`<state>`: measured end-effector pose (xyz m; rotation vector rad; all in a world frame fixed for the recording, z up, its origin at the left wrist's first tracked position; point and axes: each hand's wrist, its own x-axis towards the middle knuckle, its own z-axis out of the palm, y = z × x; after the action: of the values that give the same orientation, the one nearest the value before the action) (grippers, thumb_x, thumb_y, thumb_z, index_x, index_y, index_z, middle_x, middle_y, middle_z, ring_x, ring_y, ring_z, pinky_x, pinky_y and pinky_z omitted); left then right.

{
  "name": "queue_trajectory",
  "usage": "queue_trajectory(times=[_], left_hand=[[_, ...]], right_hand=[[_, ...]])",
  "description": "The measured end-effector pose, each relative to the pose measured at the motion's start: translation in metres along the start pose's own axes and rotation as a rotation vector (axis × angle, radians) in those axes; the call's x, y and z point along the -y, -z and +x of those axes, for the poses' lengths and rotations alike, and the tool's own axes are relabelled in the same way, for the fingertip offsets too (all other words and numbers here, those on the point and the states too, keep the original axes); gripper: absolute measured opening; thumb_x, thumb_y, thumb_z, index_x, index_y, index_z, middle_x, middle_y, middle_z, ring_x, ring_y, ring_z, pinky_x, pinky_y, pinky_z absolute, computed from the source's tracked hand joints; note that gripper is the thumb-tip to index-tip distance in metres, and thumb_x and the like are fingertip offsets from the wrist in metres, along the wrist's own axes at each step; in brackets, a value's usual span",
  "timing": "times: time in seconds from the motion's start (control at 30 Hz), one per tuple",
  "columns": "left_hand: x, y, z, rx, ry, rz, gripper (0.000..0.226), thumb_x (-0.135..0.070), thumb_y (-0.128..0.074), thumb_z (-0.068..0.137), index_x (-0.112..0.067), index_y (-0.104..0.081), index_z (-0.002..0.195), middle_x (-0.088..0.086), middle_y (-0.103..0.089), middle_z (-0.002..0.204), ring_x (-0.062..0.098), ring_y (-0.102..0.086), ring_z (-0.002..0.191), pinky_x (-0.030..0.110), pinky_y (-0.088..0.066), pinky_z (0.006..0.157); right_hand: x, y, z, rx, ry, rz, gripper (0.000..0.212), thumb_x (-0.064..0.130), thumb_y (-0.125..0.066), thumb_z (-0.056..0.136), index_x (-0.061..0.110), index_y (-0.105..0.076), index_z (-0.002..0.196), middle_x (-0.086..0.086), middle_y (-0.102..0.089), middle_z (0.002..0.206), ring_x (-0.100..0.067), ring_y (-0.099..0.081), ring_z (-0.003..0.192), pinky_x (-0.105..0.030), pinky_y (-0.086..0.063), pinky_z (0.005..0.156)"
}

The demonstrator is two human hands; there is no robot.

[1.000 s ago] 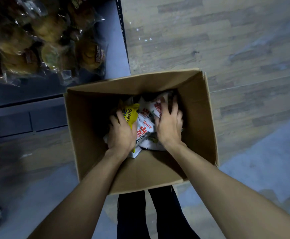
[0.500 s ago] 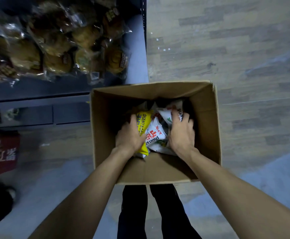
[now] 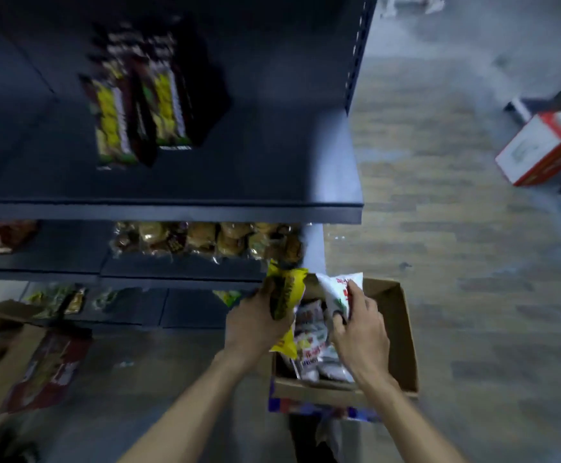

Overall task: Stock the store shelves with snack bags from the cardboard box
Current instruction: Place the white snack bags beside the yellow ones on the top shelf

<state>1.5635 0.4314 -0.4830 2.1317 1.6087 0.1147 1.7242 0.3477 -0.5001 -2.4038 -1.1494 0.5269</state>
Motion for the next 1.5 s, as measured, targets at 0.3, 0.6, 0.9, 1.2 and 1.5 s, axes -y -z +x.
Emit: queue_trajectory(times=[0.3, 0.6, 0.9, 1.2, 1.5], left_hand=[[0.041, 0.243, -0.046, -0.524, -0.235, -0.1, 0.07, -0.068, -0.051, 0.078, -0.04, -0.032, 0.14, -0.014, -0.061, 0.105, 0.016, -0.064, 0.094, 0.034, -0.051, 0.07], [0.017, 0.409, -0.061, -0.84, -0.294, -0.097, 0.072, -0.06, -0.057, 0.082, -0.034, -0.033, 0.144, -0.007, -0.063, 0.109, 0.023, -0.066, 0.088, 0.032, -0.044, 0.06], [0.0, 0.456, -0.018, -0.939, -0.308, -0.114, 0.071, -0.059, -0.062, 0.081, -0.03, -0.037, 0.141, -0.006, -0.067, 0.107, 0.022, -0.067, 0.084, 0.03, -0.045, 0.056], [-0.046, 0.483, 0.066, -1.023, -0.251, -0.018, 0.071, -0.06, -0.066, 0.078, -0.025, -0.042, 0.136, -0.003, -0.066, 0.096, 0.023, -0.067, 0.069, 0.024, -0.034, 0.044], [-0.048, 0.479, 0.109, -1.029, -0.275, 0.056, 0.076, -0.055, -0.074, 0.07, -0.022, -0.048, 0.134, -0.003, -0.065, 0.093, 0.026, -0.067, 0.062, 0.026, -0.04, 0.04]], right_hand=[[0.195, 0.14, -0.062, -0.457, 0.141, 0.286, 0.062, 0.028, -0.066, 0.083, 0.033, -0.042, 0.14, -0.002, -0.058, 0.124, -0.031, -0.058, 0.107, -0.039, -0.047, 0.08], [0.351, 0.239, -0.07, -0.634, 0.424, 0.273, 0.057, 0.03, -0.064, 0.087, 0.03, -0.037, 0.138, 0.0, -0.057, 0.116, -0.027, -0.058, 0.1, -0.034, -0.043, 0.072], [0.437, 0.275, 0.014, -0.647, 0.536, 0.205, 0.051, 0.031, -0.062, 0.09, 0.024, -0.035, 0.132, -0.003, -0.051, 0.106, -0.027, -0.057, 0.092, -0.034, -0.044, 0.07], [0.481, 0.282, 0.16, -0.625, 0.465, 0.18, 0.049, 0.029, -0.063, 0.091, 0.018, -0.037, 0.13, -0.01, -0.05, 0.111, -0.033, -0.058, 0.098, -0.039, -0.048, 0.077], [0.508, 0.24, 0.225, -0.64, 0.538, 0.293, 0.047, 0.027, -0.05, 0.098, 0.028, -0.033, 0.142, -0.008, -0.03, 0.138, -0.036, -0.044, 0.112, -0.044, -0.047, 0.079]])
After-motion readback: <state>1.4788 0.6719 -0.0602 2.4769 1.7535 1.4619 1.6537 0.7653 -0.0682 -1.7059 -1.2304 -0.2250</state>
